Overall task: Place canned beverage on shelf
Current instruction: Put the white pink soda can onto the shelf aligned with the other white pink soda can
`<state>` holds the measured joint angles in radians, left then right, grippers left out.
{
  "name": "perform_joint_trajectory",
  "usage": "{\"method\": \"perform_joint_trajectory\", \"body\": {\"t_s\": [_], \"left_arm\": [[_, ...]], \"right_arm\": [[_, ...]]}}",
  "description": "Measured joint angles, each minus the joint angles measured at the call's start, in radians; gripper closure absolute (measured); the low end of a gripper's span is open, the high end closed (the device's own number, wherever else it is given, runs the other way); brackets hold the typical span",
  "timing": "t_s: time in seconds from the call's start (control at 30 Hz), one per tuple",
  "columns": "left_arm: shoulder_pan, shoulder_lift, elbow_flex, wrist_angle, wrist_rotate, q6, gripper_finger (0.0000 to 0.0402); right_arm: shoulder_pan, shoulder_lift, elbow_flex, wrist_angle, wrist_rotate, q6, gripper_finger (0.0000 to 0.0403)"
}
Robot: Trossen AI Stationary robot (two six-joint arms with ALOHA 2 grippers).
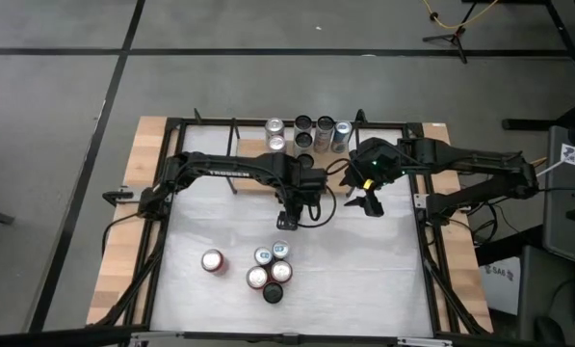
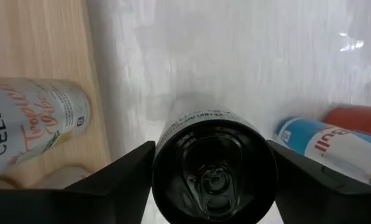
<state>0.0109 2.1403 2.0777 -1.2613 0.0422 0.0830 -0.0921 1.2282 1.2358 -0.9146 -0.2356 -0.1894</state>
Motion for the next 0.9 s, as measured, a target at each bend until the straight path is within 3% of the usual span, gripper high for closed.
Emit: {"method": "perform_joint_trajectory", "body": {"t_s": [0.4, 0.9], "left_arm": [[0.0, -0.002, 0.0, 0.0, 0.0, -0.003, 0.0103], [0.002, -0.005, 0.0, -0.005, 0.002, -0.029, 0.0034]], "right_arm": [[0.0, 0.0, 0.0, 0.0, 0.0, 0.0, 0.0118], [0.0, 0.0, 0.0, -0.001, 0.0, 0.001, 0.0118]]}}
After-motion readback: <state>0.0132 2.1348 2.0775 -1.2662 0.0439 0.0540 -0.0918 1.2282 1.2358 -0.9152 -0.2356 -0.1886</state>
